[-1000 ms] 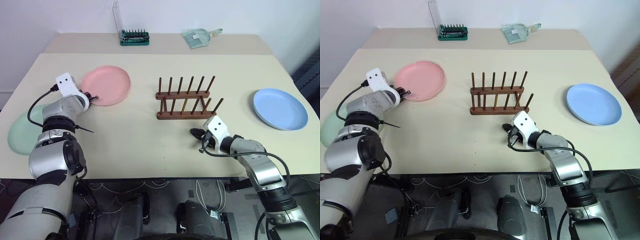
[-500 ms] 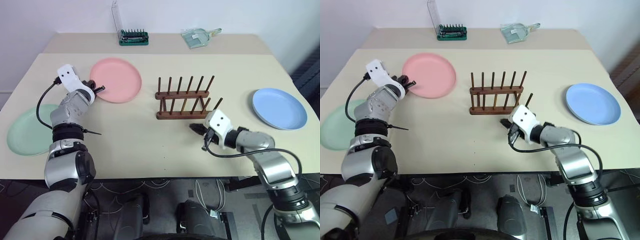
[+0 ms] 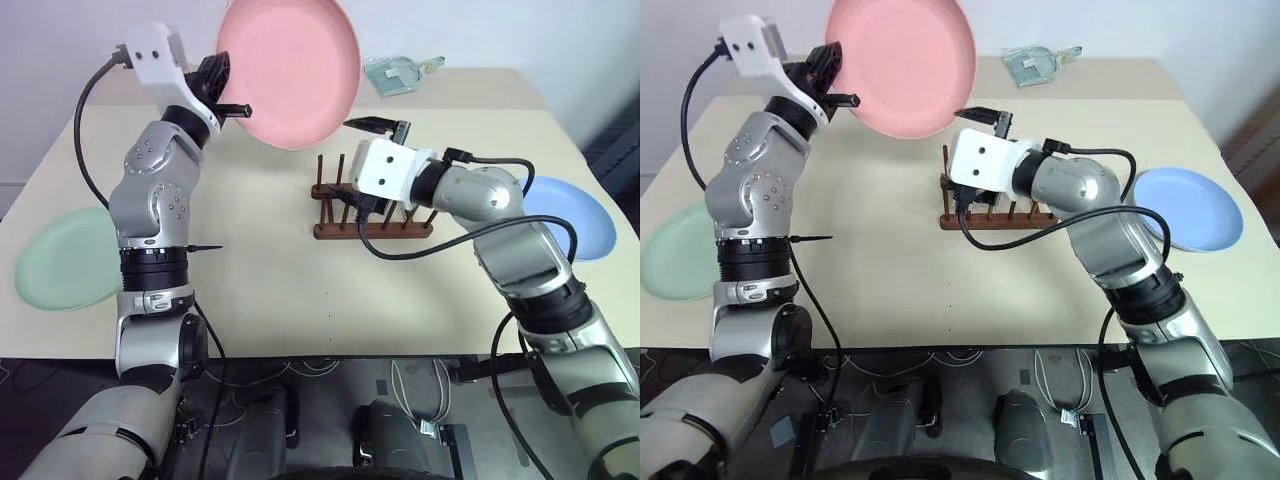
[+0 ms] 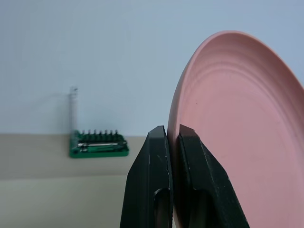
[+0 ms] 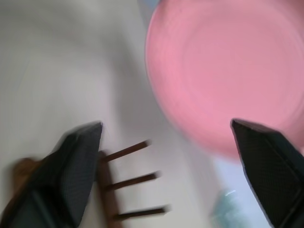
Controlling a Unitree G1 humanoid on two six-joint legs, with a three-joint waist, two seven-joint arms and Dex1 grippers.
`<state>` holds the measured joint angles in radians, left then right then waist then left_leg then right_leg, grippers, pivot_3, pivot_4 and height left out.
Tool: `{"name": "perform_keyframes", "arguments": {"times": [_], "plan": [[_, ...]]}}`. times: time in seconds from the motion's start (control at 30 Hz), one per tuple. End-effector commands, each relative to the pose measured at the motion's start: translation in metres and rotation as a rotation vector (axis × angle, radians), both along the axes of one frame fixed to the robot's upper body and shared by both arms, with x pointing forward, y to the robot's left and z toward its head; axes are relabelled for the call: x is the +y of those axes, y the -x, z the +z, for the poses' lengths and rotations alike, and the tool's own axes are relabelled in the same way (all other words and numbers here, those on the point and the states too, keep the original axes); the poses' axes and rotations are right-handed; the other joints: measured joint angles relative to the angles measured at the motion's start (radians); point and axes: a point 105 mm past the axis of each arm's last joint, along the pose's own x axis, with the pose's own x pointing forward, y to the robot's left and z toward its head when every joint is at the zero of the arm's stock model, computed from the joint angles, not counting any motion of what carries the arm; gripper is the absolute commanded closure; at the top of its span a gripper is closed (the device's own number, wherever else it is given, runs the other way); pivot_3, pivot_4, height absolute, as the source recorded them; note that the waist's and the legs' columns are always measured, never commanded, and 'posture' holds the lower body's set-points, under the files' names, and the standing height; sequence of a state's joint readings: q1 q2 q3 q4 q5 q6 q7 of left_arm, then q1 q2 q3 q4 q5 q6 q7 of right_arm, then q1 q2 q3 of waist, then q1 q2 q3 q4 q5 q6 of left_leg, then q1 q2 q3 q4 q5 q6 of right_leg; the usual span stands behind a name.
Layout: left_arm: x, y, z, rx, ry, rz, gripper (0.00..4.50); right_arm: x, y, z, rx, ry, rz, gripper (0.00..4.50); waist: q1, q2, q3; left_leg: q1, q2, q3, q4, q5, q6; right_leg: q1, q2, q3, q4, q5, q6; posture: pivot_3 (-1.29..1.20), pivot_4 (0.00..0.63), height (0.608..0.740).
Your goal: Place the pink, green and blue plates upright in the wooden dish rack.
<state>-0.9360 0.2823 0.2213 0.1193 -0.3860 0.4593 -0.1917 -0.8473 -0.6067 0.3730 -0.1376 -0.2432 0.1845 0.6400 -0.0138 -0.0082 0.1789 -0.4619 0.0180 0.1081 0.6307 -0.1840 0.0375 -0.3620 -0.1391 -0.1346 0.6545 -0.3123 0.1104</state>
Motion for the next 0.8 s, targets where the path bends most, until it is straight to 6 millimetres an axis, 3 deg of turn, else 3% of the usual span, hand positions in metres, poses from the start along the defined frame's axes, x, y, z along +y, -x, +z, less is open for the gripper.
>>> {"name": "perform_keyframes", "arguments": {"times": [0.03,0.33,0.4,0.63,0.77,0.8], "plan": [[-0.017,0.016,0.019,-0.076,-0.034,-0.036,4.50,0.007,-0.005,0.011,-0.162,0.077,0.003,0.29,-0.001,0.000,0.000,0.000,0.000,0.000,0.000,0.000,0.000,0.000,0.000,0.000,0.000,0.000,0.000,0.00,0.150,0.737],[-0.037,0.029,0.013,-0.052,-0.028,-0.094,4.50,0.007,-0.022,-0.005,-0.279,0.192,-0.036,0.29,-0.001,0.000,0.000,0.000,0.000,0.000,0.000,0.000,0.000,0.000,0.000,0.000,0.000,0.000,0.000,0.00,0.150,0.737],[-0.036,0.029,0.012,-0.046,-0.025,-0.096,4.50,0.006,-0.023,-0.005,-0.291,0.192,-0.039,1.04,-0.001,0.000,0.000,0.000,0.001,0.000,0.000,0.000,0.000,0.000,0.000,0.000,0.000,0.000,0.000,0.00,0.150,0.737],[-0.036,0.026,0.006,-0.007,0.007,-0.112,4.50,0.007,-0.020,-0.005,-0.331,0.189,-0.036,4.46,-0.002,0.000,0.000,0.000,0.001,0.000,0.000,0.000,0.000,0.000,0.001,0.000,0.000,0.000,0.000,0.00,0.150,0.737],[-0.040,0.027,0.005,0.011,0.064,-0.161,4.50,0.007,-0.018,-0.007,-0.336,0.188,-0.035,4.46,0.000,0.000,0.000,0.000,0.001,0.000,0.000,0.000,0.000,0.001,0.001,0.001,-0.001,0.000,0.000,0.00,0.150,0.737],[-0.041,0.028,0.005,0.008,0.083,-0.175,4.17,0.006,-0.017,-0.007,-0.339,0.189,-0.034,4.49,0.000,0.000,0.000,0.000,0.001,0.000,0.000,0.000,0.000,0.001,0.001,0.000,-0.001,0.000,0.000,0.00,0.150,0.737]]}}
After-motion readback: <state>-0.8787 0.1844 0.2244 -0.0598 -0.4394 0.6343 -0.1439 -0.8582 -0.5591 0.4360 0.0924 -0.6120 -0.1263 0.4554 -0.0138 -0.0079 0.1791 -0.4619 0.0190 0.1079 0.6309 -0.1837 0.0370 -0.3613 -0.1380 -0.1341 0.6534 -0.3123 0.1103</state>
